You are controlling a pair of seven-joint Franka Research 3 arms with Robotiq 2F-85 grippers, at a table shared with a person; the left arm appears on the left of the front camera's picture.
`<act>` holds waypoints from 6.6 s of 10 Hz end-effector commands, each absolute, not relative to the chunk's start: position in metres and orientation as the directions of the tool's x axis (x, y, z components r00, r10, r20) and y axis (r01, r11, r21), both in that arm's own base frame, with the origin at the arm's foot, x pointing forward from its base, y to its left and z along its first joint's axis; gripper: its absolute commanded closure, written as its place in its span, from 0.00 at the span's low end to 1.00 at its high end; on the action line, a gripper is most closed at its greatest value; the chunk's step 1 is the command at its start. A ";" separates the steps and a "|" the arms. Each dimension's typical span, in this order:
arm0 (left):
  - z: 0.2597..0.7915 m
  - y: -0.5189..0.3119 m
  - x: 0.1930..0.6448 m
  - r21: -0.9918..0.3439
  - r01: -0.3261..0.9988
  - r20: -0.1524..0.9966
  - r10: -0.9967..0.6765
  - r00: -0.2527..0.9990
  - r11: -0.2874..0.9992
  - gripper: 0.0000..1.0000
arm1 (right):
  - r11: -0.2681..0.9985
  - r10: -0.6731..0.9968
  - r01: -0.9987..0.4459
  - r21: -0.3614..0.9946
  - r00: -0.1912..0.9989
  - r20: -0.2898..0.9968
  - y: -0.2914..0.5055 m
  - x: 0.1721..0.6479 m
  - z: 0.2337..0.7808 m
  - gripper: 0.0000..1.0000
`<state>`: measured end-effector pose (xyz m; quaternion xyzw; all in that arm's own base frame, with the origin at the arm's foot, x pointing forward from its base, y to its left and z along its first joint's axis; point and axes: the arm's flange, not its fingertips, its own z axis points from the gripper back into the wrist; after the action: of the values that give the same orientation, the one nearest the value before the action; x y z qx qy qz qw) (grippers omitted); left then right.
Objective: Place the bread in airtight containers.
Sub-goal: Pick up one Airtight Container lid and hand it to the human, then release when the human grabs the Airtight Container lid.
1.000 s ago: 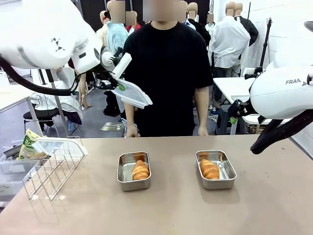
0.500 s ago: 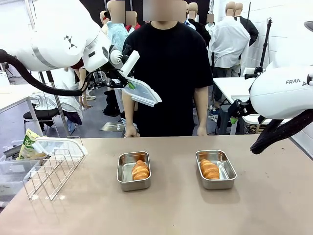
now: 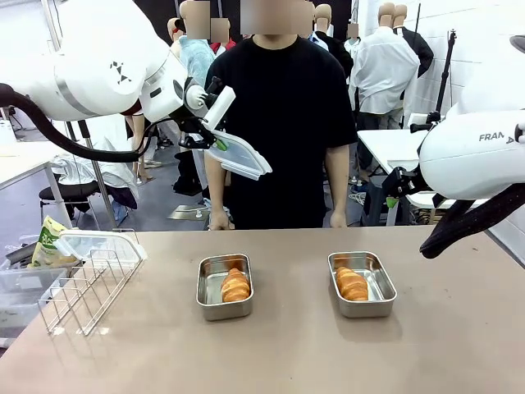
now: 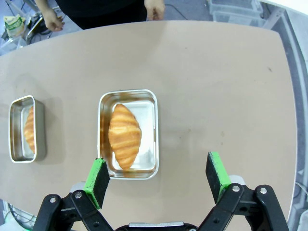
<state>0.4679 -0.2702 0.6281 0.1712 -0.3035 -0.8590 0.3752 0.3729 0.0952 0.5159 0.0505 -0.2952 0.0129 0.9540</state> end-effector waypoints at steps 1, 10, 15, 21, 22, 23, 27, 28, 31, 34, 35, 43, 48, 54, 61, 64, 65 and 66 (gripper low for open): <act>0.630 -0.267 0.468 0.653 0.541 -0.063 -0.749 -0.659 -0.531 1.00 | 0.994 -0.007 -0.053 0.090 0.824 0.566 0.096 0.373 0.516 0.00; 0.630 -0.267 0.468 0.653 0.541 -0.063 -0.749 -0.659 -0.531 1.00 | 0.994 -0.007 -0.053 0.090 0.824 0.566 0.096 0.373 0.516 0.00; 0.630 -0.267 0.468 0.653 0.541 -0.063 -0.749 -0.659 -0.531 1.00 | 0.994 -0.007 -0.053 0.090 0.824 0.566 0.096 0.373 0.516 0.00; 0.630 -0.267 0.468 0.653 0.541 -0.063 -0.749 -0.659 -0.531 1.00 | 0.994 -0.007 -0.053 0.090 0.824 0.566 0.096 0.373 0.516 0.00; 0.630 -0.267 0.468 0.653 0.541 -0.063 -0.749 -0.659 -0.531 1.00 | 0.994 -0.007 -0.053 0.090 0.824 0.566 0.096 0.373 0.516 0.00; 0.630 -0.267 0.468 0.653 0.541 -0.063 -0.749 -0.659 -0.531 1.00 | 0.994 -0.007 -0.053 0.090 0.824 0.566 0.096 0.373 0.516 0.00; 0.630 -0.267 0.468 0.653 0.541 -0.063 -0.749 -0.659 -0.531 1.00 | 0.994 -0.007 -0.053 0.090 0.824 0.566 0.096 0.373 0.516 0.00; 0.630 -0.267 0.468 0.653 0.541 -0.063 -0.749 -0.659 -0.531 1.00 | 0.994 -0.007 -0.053 0.090 0.824 0.566 0.096 0.373 0.516 0.00; 0.630 -0.267 0.468 0.653 0.541 -0.063 -0.749 -0.659 -0.531 1.00 | 0.994 -0.007 -0.053 0.090 0.824 0.566 0.096 0.373 0.516 0.00; 0.630 -0.267 0.468 0.653 0.541 -0.063 -0.749 -0.659 -0.531 1.00 | 0.994 -0.007 -0.053 0.090 0.824 0.566 0.096 0.373 0.516 0.00; 0.630 -0.267 0.468 0.653 0.541 -0.063 -0.749 -0.659 -0.531 1.00 | 0.994 -0.007 -0.053 0.090 0.824 0.566 0.096 0.373 0.516 0.00; 0.630 -0.267 0.468 0.653 0.541 -0.063 -0.749 -0.659 -0.531 1.00 | 0.994 -0.007 -0.053 0.090 0.824 0.566 0.096 0.373 0.516 0.00; 0.630 -0.267 0.468 0.653 0.541 -0.063 -0.749 -0.659 -0.531 1.00 | 0.994 -0.007 -0.053 0.090 0.824 0.566 0.096 0.373 0.516 0.00; 0.629 -0.267 0.468 0.663 0.505 -0.088 -0.728 -0.680 -0.552 0.41 | 0.994 -0.007 -0.053 0.090 0.824 0.566 0.096 0.373 0.516 0.00; 0.635 -0.266 0.469 0.662 0.484 -0.088 -0.700 -0.709 -0.573 0.00 | 0.994 -0.007 -0.053 0.090 0.824 0.566 0.096 0.373 0.516 0.00; 0.636 -0.264 0.467 0.673 0.479 -0.080 -0.699 -0.711 -0.564 0.00 | 0.994 -0.007 -0.053 0.090 0.824 0.566 0.096 0.373 0.516 0.00; 0.636 -0.263 0.466 0.678 0.476 -0.079 -0.699 -0.711 -0.560 0.00 | 0.994 -0.007 -0.053 0.090 0.824 0.566 0.096 0.373 0.516 0.00; 0.639 -0.262 0.463 0.677 0.482 -0.070 -0.701 -0.710 -0.556 0.00 | 0.994 -0.007 -0.053 0.090 0.824 0.566 0.096 0.373 0.516 0.00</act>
<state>0.4660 -0.2712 0.6364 0.1782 -0.3126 -0.8624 0.3561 0.3729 0.0952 0.5159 0.0505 -0.2952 0.0129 0.9540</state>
